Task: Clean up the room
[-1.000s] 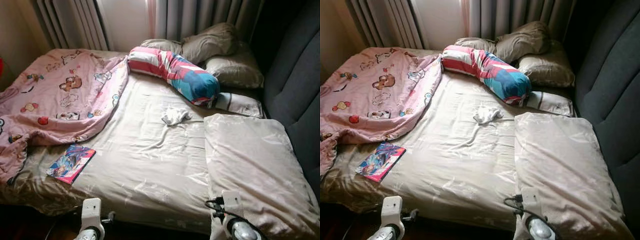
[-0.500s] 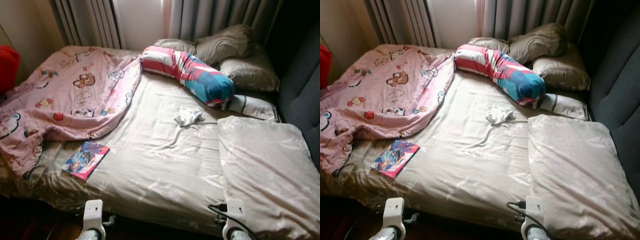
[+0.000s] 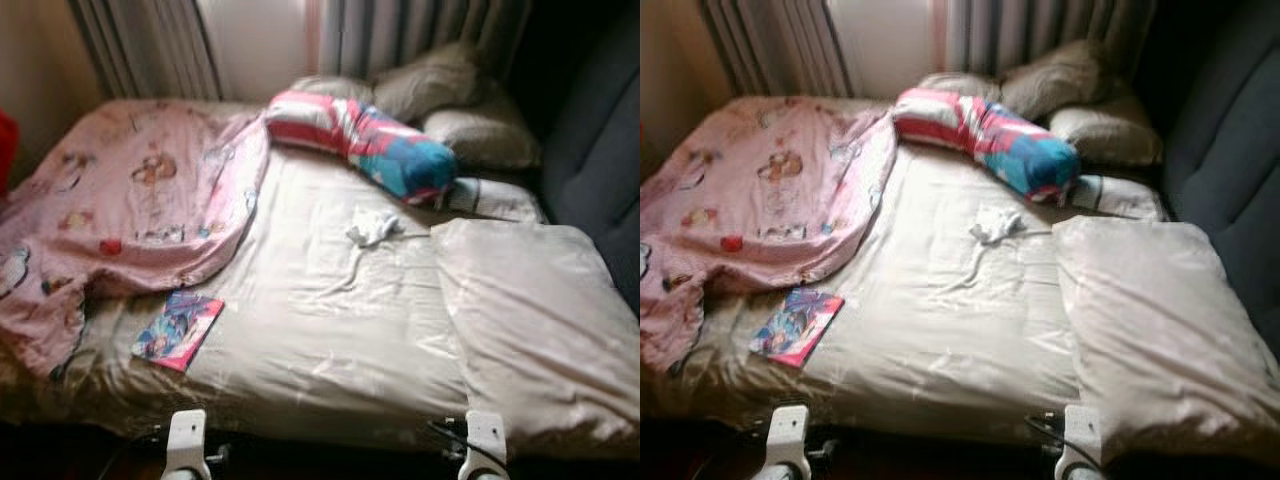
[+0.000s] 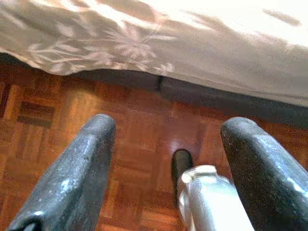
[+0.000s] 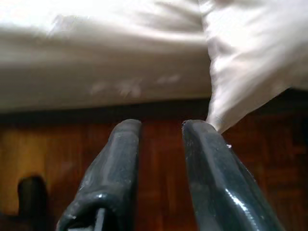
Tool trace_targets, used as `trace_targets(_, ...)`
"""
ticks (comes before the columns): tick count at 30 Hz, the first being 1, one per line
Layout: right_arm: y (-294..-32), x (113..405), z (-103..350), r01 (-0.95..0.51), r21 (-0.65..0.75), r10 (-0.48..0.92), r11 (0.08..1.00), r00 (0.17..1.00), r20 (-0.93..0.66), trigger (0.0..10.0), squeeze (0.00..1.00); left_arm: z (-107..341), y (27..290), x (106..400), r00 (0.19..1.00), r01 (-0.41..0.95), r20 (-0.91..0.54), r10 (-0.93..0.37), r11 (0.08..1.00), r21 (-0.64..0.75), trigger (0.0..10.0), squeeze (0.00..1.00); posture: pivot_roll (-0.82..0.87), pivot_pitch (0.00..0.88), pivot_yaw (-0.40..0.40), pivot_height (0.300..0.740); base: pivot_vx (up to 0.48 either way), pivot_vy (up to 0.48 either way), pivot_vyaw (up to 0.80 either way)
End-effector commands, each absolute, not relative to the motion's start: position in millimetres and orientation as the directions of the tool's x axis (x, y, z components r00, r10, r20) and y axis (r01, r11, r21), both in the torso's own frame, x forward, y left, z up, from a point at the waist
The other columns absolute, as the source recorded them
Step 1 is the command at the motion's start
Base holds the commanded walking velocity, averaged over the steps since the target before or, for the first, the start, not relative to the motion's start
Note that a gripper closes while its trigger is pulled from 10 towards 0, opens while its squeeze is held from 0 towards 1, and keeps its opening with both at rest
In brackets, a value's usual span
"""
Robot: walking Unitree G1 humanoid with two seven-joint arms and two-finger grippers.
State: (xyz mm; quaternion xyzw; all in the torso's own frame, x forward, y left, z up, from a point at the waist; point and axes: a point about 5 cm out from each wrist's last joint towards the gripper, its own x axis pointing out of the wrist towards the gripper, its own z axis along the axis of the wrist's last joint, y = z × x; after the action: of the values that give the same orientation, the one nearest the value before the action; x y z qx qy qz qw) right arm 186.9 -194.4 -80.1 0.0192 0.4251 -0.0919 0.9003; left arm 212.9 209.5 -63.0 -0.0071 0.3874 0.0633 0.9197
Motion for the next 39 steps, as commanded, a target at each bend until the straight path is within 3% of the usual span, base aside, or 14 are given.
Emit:
trace_targets(1, -187, 189, -80, 0.156, -0.034, -0.125, 0.987, 0.620, -0.774, 10.0, 0.00, -68, 217, 202, 0.656, -0.140, -0.743, 0.135, 0.989, 0.056, 10.0, 0.00, -0.07, 0.092, 0.018, 0.740, 0.000, 0.382, 0.00)
trace_targets(39, -190, 171, -89, 0.110, -0.060, -0.113, 0.992, 0.575, -0.810, 10.0, 0.00, -72, 214, 197, 0.640, -0.144, -0.756, 0.135, 0.988, 0.054, 10.0, 0.00, -0.07, 0.023, 0.012, 0.740, 0.000, 0.374, 0.00)
